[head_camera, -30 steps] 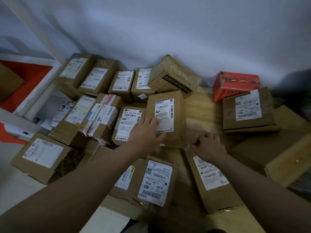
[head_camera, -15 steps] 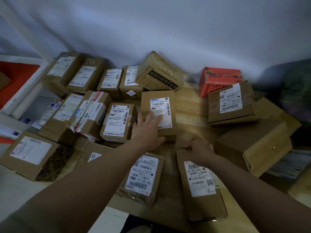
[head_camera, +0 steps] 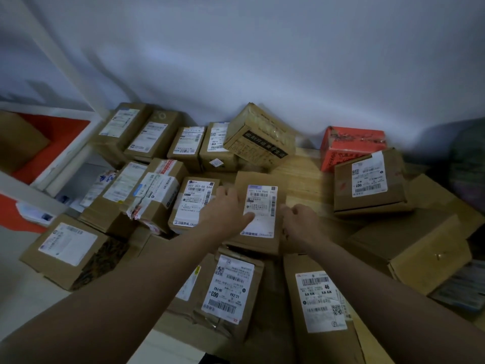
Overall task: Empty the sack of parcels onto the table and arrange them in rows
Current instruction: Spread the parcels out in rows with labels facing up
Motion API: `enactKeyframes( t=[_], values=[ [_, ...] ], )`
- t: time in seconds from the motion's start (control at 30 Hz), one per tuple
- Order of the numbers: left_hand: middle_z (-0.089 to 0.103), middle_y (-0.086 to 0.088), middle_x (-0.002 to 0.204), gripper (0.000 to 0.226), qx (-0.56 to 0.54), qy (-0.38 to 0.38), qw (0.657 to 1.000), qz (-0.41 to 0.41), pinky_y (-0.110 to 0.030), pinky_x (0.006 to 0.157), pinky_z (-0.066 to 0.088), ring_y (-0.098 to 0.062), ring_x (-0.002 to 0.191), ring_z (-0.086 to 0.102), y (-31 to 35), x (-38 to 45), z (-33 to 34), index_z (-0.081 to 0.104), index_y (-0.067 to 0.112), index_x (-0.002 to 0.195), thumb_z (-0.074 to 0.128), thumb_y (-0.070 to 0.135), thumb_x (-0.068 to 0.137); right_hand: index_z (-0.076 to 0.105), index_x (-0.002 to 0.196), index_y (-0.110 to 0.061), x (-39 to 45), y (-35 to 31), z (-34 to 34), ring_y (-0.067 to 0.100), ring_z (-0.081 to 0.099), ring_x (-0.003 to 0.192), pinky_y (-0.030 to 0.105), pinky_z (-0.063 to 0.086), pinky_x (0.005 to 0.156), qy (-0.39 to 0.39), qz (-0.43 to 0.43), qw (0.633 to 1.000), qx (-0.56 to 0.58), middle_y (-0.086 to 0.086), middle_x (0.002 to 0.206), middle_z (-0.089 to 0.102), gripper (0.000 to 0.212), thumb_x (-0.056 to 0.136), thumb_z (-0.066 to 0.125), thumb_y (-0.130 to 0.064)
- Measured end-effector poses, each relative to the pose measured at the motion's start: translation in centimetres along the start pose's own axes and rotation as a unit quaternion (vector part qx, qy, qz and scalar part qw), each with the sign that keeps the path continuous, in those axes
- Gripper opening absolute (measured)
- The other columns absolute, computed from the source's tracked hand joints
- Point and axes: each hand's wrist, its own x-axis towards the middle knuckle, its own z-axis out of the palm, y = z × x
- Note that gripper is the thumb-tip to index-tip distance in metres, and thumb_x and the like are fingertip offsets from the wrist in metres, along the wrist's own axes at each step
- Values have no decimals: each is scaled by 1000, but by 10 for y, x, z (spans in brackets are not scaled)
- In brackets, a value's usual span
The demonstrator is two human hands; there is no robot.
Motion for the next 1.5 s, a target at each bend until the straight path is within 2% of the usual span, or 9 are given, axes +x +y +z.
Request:
enactKeyframes(
  t=[0.17, 0.37, 0.67, 0.83, 0.97, 1.13, 1.23, 1.37, 1.5],
  values=[
    [42, -5, 136, 68, -141, 47, 989, -13, -47, 93, 52, -24, 114, 55, 2, 27, -23, 46, 17, 132, 67, 57, 82, 61, 109, -14, 20, -6, -11, 19, 61, 89, 42, 54, 82, 45, 4, 999, -1, 2, 96, 64, 32, 98, 51, -43],
    [34, -8, 155, 99, -412, 17, 908, -76, -41, 104, 39, -32, 140, 36, 11, 86, -66, 27, 21, 152, 67, 69, 75, 47, 139, -10, 55, -35, -21, 23, 55, 111, 39, 47, 94, 36, 20, 992, 118, 9, 131, 58, 52, 97, 57, -38],
    [38, -4, 154, 103, -494, -90, 856, -125, -43, 111, 30, -26, 139, 38, 18, 153, -93, 25, 13, 153, 63, 71, 77, 26, 152, -12, 128, -86, -29, 21, 51, 106, 44, 46, 100, 8, 98, 951, 292, 7, 135, 47, 65, 100, 52, -39],
    [51, -5, 140, 104, -511, -108, 845, -117, -37, 88, 35, -21, 110, 48, 14, 163, -96, 36, 11, 146, 77, 66, 67, 39, 146, -22, 137, -89, -29, 26, 53, 115, 43, 51, 89, -22, 110, 931, 347, 4, 141, 50, 65, 93, 54, -56],
    [38, -6, 150, 117, -426, -52, 903, -35, -35, 94, 38, -27, 132, 42, 18, 152, -93, 15, 15, 154, 84, 52, 67, 48, 139, -22, 130, -79, -38, 28, 59, 108, 46, 52, 96, -16, 106, 909, 402, 5, 133, 54, 60, 93, 51, -61],
    [7, 1, 155, 136, -181, 29, 955, 234, -37, 111, 35, -19, 143, 20, 12, 116, -96, -10, 21, 156, 87, 42, 63, 57, 125, -15, 114, -69, -59, 34, 60, 109, 46, 53, 95, -59, 119, 841, 525, 12, 128, 55, 69, 89, 45, -72],
    [16, -12, 155, 120, -15, 146, 924, 353, -48, 110, 38, -30, 146, 18, -2, 101, -99, 6, 11, 156, 81, 42, 67, 43, 137, -17, 102, -64, -68, 42, 61, 111, 54, 54, 92, -105, 134, 780, 602, 23, 128, 56, 83, 80, 54, -77],
    [35, -20, 143, 78, 111, 246, 834, 481, -56, 115, 30, -41, 143, 28, -14, 87, -98, 30, 5, 147, 53, 37, 79, 46, 130, -17, 79, -65, -68, 41, 65, 108, 55, 56, 90, -139, 128, 801, 568, 20, 124, 59, 81, 75, 65, -73],
    [34, -18, 143, 73, 110, 273, 825, 483, -57, 114, 33, -39, 144, 27, -16, 69, -96, 31, 8, 145, 57, 30, 80, 54, 108, -15, 60, -62, -71, 32, 64, 104, 44, 53, 96, -149, 104, 822, 539, 18, 113, 63, 60, 78, 68, -66]
  ],
)
